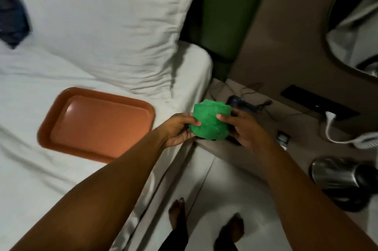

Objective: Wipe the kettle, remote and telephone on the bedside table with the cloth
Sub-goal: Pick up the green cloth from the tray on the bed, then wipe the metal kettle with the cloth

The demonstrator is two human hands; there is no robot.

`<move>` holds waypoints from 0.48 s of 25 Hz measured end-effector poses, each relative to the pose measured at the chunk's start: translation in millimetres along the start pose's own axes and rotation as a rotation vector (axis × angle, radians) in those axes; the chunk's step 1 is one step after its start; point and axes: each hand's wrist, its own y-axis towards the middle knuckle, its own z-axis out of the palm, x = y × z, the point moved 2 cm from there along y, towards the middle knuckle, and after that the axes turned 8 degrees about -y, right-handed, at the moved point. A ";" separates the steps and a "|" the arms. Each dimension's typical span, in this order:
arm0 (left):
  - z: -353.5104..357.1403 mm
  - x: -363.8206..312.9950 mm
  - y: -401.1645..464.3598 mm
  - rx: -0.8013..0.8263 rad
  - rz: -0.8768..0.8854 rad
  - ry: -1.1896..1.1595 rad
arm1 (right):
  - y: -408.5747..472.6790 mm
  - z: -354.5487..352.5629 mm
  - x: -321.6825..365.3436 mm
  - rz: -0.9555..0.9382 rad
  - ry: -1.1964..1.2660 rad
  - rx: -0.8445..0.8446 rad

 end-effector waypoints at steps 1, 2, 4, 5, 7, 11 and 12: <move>25.3 16.8 15.9 0.028 -0.022 0.037 | -12.9 -32.1 -5.6 -0.008 0.023 -0.034; 49.0 35.3 30.0 0.047 -0.049 0.063 | -26.3 -63.1 -12.2 -0.013 0.045 -0.062; 93.7 75.1 57.5 0.043 -0.119 0.075 | -53.8 -122.9 -25.6 -0.014 0.102 -0.114; 116.3 98.0 71.0 0.046 -0.163 0.051 | -69.0 -153.3 -32.1 -0.011 0.125 -0.133; 152.4 139.1 88.9 0.086 -0.236 -0.025 | -94.7 -201.1 -45.8 0.007 0.154 -0.156; 206.9 200.1 121.0 0.131 -0.275 -0.087 | -122.2 -263.7 -78.8 0.049 0.089 -0.199; 217.1 213.1 129.2 0.125 -0.287 -0.087 | -125.7 -276.0 -87.5 0.048 -0.006 -0.242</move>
